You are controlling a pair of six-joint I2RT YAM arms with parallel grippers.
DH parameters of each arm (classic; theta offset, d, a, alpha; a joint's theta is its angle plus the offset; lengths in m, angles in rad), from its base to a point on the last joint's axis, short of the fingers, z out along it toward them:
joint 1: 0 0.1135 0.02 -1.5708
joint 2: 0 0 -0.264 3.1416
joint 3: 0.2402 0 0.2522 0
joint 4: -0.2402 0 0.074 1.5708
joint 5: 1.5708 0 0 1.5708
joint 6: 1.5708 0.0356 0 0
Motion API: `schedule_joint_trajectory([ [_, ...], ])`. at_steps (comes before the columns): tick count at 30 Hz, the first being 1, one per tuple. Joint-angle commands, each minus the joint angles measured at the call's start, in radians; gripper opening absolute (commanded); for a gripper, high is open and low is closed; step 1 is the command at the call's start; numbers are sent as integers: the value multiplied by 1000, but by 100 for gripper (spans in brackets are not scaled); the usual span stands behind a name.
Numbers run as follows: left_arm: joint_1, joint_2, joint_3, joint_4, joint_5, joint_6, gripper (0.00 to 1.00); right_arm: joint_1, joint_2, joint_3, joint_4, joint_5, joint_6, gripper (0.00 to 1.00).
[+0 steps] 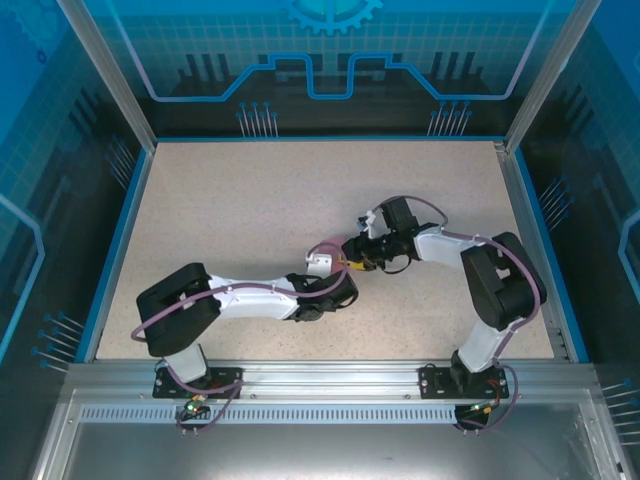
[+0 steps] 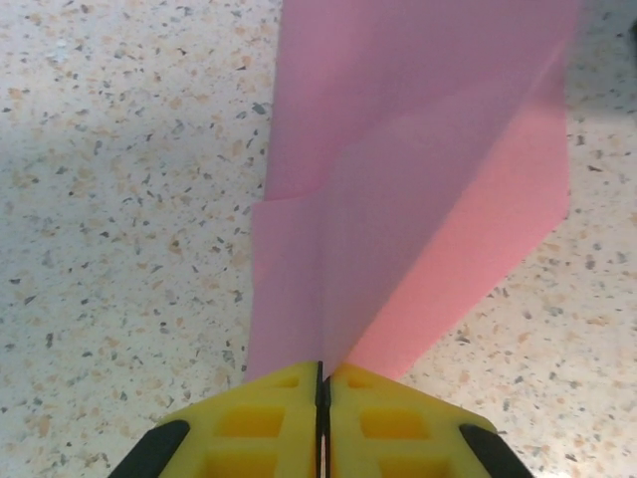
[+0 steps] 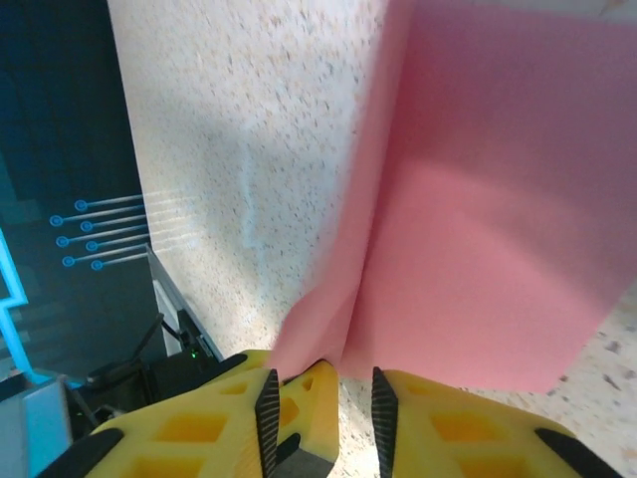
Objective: Fold a paper plane with a square sheet of paper (pick it up from the middle)
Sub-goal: Fourth fold the wing at the center of the table.
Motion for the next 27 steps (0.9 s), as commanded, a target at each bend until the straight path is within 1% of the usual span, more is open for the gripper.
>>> schedule_joint_trajectory([
  [1,35,-66,-63,137,114,66,10,-49,-90,-12,-59,17,-36,38],
  [5,93,-116,-138,267,251,94,10,-82,-157,-26,-86,29,-66,44],
  [8,143,-138,-193,342,344,104,10,-82,-172,-26,-97,25,-78,44],
  [9,158,-142,-208,366,378,106,10,-77,-171,-49,-89,14,-77,44],
  [12,193,-148,-246,428,452,117,10,-48,-164,-45,-85,15,-83,42],
  [15,218,-152,-264,468,505,128,10,-5,-142,-38,-84,30,-79,41],
  [17,229,-153,-265,472,526,138,10,22,-121,-37,-79,44,-68,42],
  [21,240,-153,-271,478,545,144,10,87,-54,34,-98,89,-51,44],
  [23,242,-153,-271,476,544,149,11,102,-20,41,-72,91,-24,44],
  [25,242,-154,-269,471,542,150,12,109,9,42,-36,85,5,47],
  [27,241,-153,-268,468,541,154,15,116,36,60,-36,82,8,48],
])
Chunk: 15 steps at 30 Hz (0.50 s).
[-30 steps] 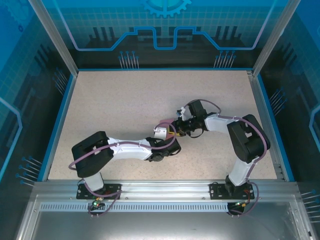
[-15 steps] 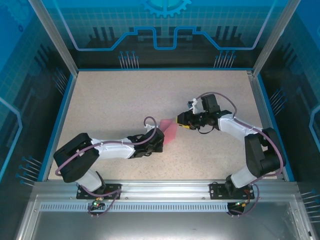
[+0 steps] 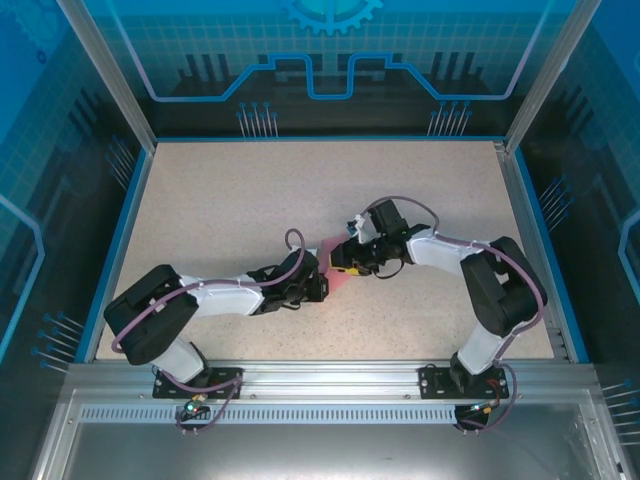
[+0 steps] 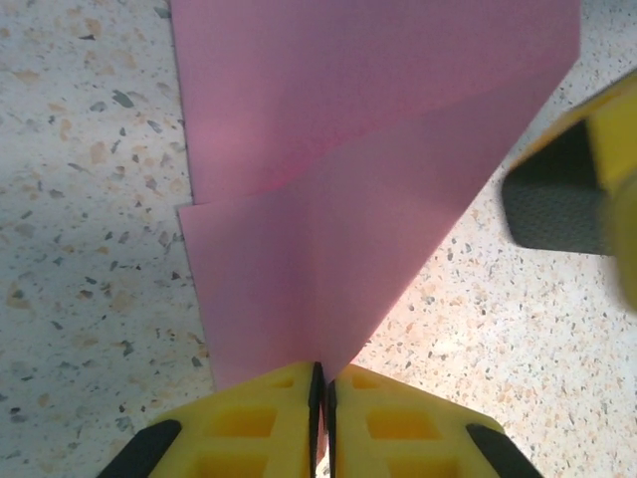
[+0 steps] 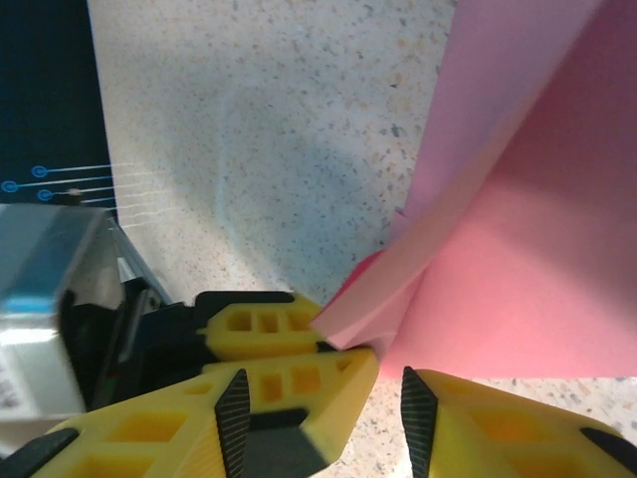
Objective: Fold a paper plane with a square sheet of paper (pick it up from the middle)
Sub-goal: Fourth fold the wing at the center of the table.
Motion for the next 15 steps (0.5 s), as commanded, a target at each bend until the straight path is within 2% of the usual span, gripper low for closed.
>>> schedule_joint_trajectory([
  [1,9,-21,-6,7,26,30,15,15,44,47,14,2,26,48],
  [5,9,-19,8,-17,26,44,23,24,77,79,-7,12,26,46],
  [11,5,-34,29,-87,-1,69,31,22,104,100,-18,19,30,32],
  [15,-2,-44,33,-122,-24,80,34,22,103,101,-11,14,34,27],
])
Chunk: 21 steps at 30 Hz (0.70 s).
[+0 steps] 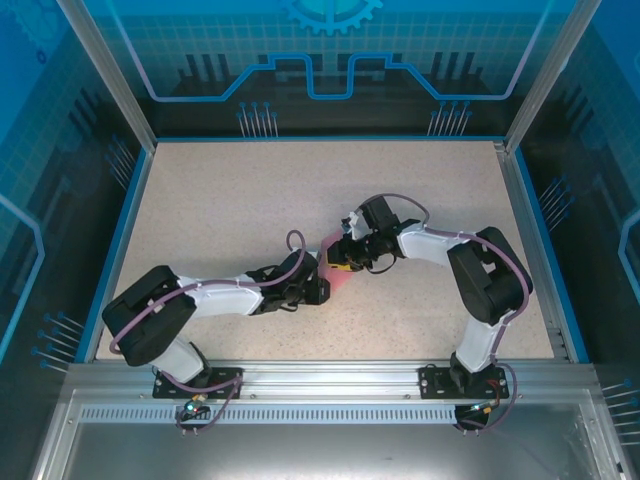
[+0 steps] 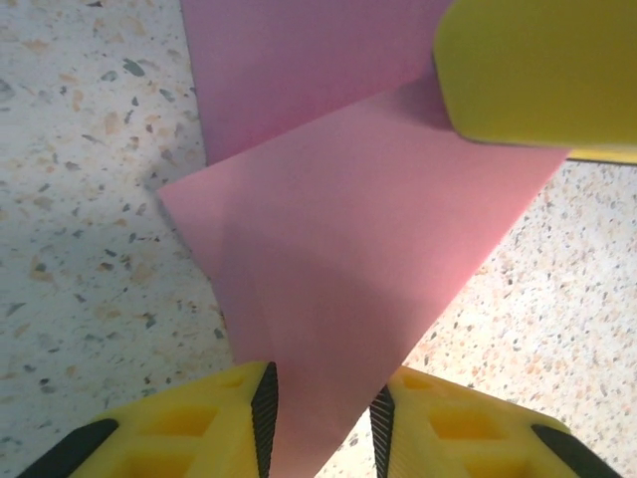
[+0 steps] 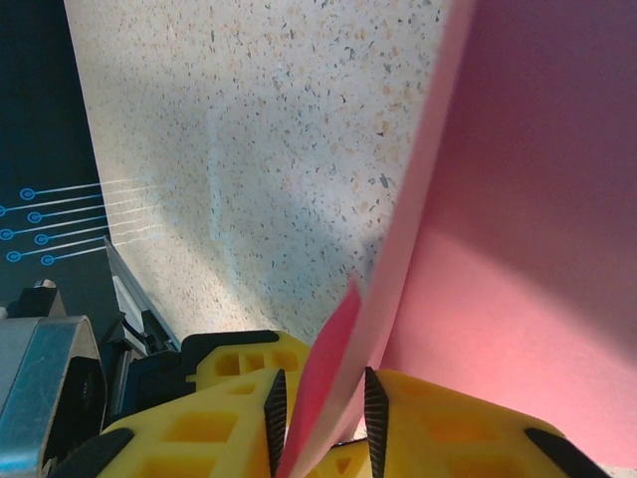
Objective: Fold a paper plane with a square sheet of paper (pick it up from the middle)
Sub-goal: Fourth fold the wing at the center of the table.
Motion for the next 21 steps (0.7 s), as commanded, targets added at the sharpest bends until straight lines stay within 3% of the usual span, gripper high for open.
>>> schedule_joint_trajectory([
  [1,-5,-29,32,-57,-29,31,35,8,17,26,-13,-2,7,26],
  [5,-34,-14,61,-89,-59,42,35,7,17,28,-8,-13,11,21],
  [21,-128,56,151,-246,-285,4,33,3,19,32,-12,-16,12,19],
])
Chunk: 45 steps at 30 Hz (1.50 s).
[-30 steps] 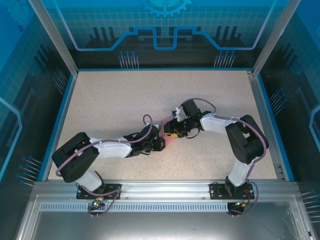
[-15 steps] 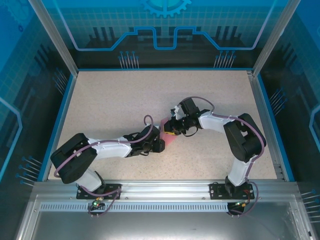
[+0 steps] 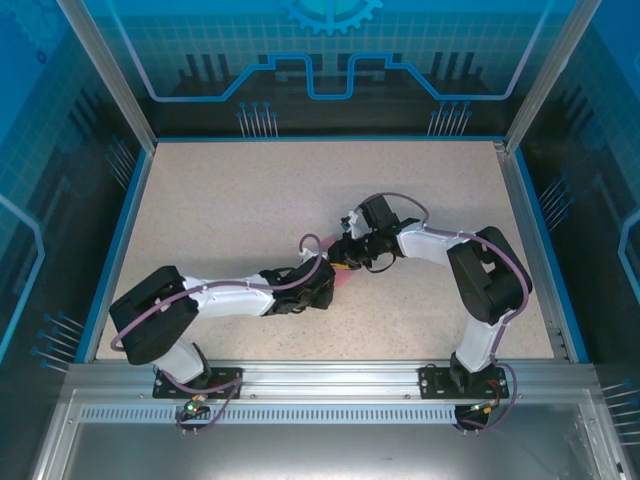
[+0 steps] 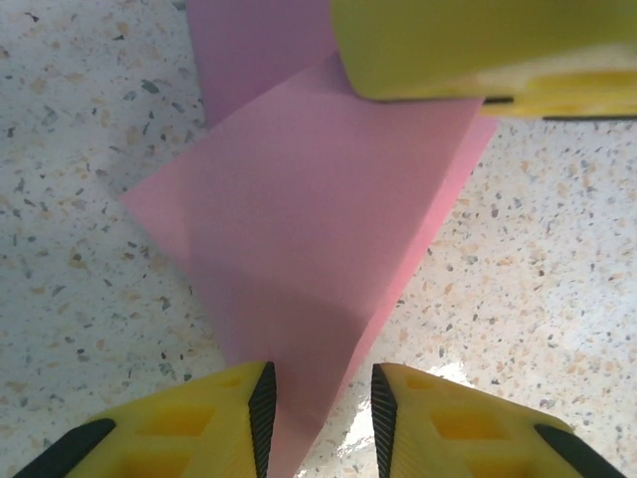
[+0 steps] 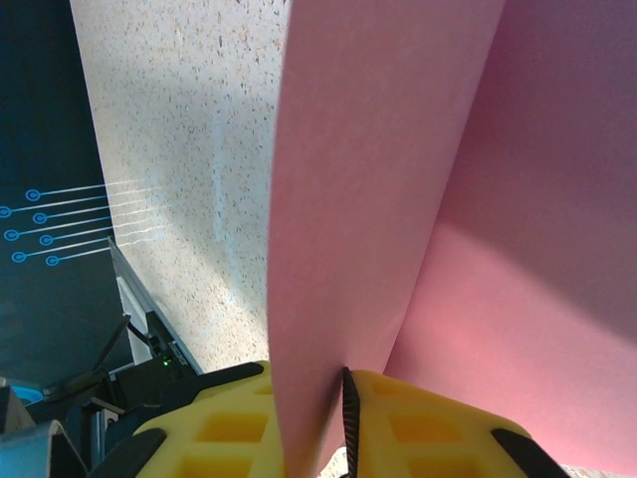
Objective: Fold a paper plane with a square sheet of paper (pick it up from the middle)
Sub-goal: Fourth fold the wing at the center of the table.
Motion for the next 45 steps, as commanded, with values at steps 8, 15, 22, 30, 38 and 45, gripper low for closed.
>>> schedule_joint_trajectory([
  [8,-26,37,47,-67,-94,-14,25,2,13,24,-15,-10,9,18],
  [15,-29,38,46,-76,-99,-13,21,2,15,24,-18,-10,7,18],
  [22,-30,37,46,-66,-95,-9,14,2,15,25,-21,-12,4,18],
  [30,-12,26,22,3,-23,1,8,-6,2,22,-37,-8,-8,20],
  [38,73,-9,-60,166,188,11,7,-63,-104,-21,-69,-20,-64,39],
  [45,143,-10,-118,284,340,-8,7,-132,-217,-90,-77,-34,-100,46],
])
